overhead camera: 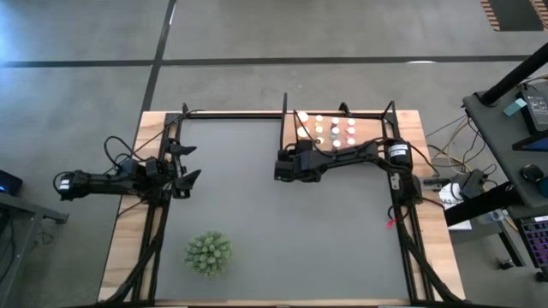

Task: Pick and place medicine bottles onto shelf by color
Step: Put the orange pill bottle on the shelf aligned with the other orange pill bottles, then return to Home Position

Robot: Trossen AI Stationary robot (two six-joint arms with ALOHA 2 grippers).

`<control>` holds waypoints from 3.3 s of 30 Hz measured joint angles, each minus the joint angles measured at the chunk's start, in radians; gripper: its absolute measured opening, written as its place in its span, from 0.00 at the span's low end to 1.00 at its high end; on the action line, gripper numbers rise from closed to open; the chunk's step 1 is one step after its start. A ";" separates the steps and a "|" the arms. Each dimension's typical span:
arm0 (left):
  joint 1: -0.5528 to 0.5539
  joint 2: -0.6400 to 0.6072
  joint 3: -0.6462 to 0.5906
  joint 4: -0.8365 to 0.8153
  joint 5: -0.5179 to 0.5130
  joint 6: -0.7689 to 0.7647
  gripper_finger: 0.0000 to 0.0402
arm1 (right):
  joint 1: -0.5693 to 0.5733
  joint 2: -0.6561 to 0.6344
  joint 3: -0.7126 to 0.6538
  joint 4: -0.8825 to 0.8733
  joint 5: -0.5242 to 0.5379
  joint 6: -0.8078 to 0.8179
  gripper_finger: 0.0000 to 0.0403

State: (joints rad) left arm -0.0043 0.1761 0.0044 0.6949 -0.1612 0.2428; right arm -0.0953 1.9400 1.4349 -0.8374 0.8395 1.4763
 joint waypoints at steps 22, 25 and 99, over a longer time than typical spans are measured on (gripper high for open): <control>0.000 0.000 0.000 0.000 0.000 0.000 0.80 | -0.065 0.000 0.000 0.067 -0.055 -0.118 0.46; 0.000 0.000 0.000 0.000 0.000 0.000 0.80 | -0.069 0.001 0.000 0.068 -0.058 -0.131 0.46; 0.000 0.000 0.000 0.001 0.000 0.000 0.80 | 0.393 -0.375 -0.273 0.207 0.274 -0.208 0.86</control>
State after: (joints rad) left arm -0.0041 0.1761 0.0041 0.6956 -0.1612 0.2428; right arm 0.2977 1.5649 1.1622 -0.6304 1.1133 1.2681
